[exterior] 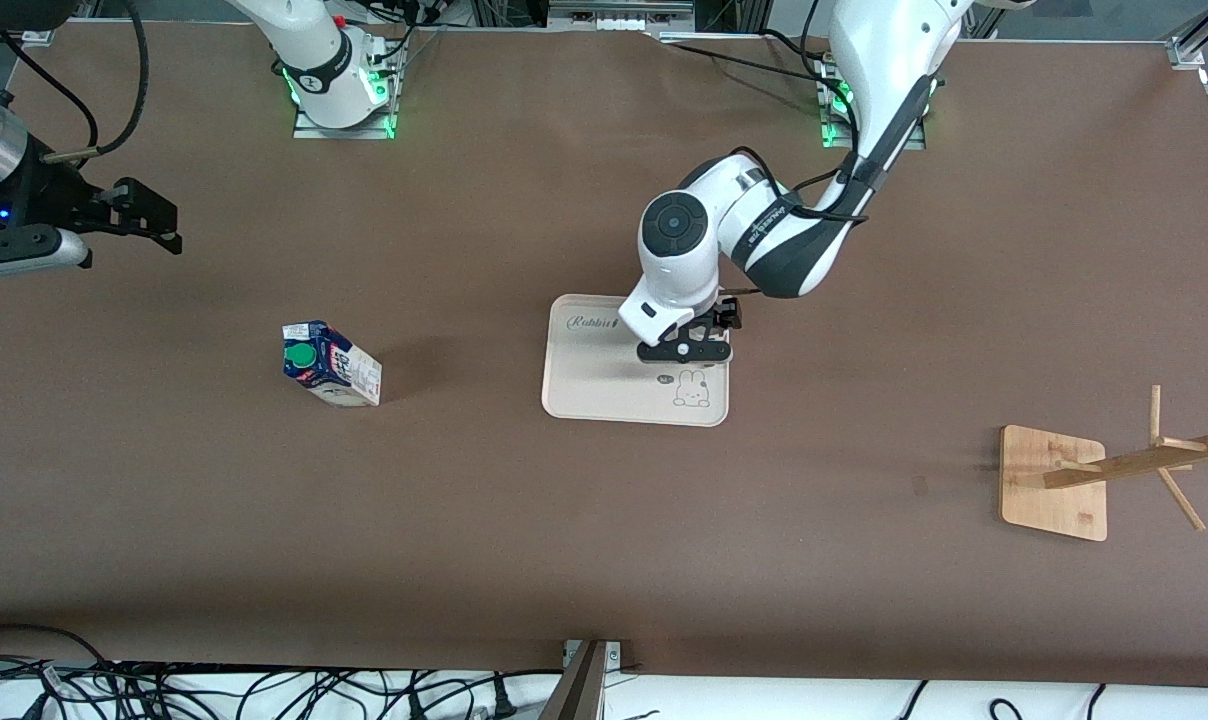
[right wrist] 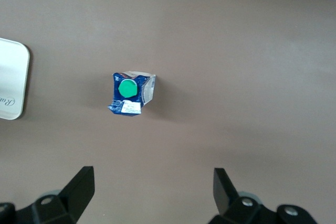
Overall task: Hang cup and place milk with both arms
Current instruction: 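Grasp the white mug's rim with the left gripper and lift it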
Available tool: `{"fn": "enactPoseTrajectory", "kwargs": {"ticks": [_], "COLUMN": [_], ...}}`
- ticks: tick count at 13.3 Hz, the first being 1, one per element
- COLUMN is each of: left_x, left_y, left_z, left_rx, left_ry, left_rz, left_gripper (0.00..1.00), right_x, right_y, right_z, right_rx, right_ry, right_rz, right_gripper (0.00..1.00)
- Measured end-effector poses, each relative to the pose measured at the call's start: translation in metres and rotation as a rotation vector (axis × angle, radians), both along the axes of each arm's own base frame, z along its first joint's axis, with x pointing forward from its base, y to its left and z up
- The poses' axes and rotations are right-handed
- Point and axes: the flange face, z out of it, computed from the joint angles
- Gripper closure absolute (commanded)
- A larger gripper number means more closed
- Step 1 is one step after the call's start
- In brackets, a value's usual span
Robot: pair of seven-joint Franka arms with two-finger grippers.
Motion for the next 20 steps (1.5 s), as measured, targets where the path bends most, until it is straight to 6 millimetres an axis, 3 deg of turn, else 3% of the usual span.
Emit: {"fn": "enactPoseTrajectory", "kwargs": {"ticks": [3, 4, 5, 8, 13, 16, 18, 20], "left_x": [-0.021, -0.026, -0.029, -0.034, -0.027, -0.016, -0.003, 0.019], "left_y": [-0.010, -0.012, -0.015, -0.019, -0.021, -0.026, -0.026, -0.007], "left_z": [-0.020, -0.026, -0.030, -0.035, -0.028, -0.008, 0.025, 0.077], "left_rx": [0.026, 0.031, 0.035, 0.038, 0.025, -0.002, -0.001, 0.034], "left_ry": [0.029, 0.037, 0.043, 0.047, 0.030, -0.004, -0.028, -0.040], "left_rz": [-0.007, -0.012, -0.018, -0.019, -0.015, -0.007, 0.009, 0.042], "left_gripper": [0.36, 0.52, 0.56, 1.00, 1.00, 1.00, 1.00, 1.00], "right_x": [0.003, 0.003, 0.003, 0.003, 0.003, 0.003, 0.003, 0.003], "right_y": [-0.009, -0.010, -0.009, -0.009, -0.009, -0.009, -0.009, -0.008], "right_z": [-0.004, -0.004, -0.004, -0.004, -0.004, -0.004, -0.004, -0.004], "right_rx": [-0.001, -0.001, -0.001, -0.001, -0.001, -0.001, -0.001, -0.001], "right_ry": [0.006, 0.006, 0.005, 0.005, 0.005, 0.005, 0.005, 0.005], "right_rz": [-0.017, -0.018, -0.017, -0.017, -0.017, -0.017, -0.017, -0.015], "right_gripper": [0.00, 0.00, 0.00, 0.00, 0.00, 0.00, 0.00, 0.00]}}
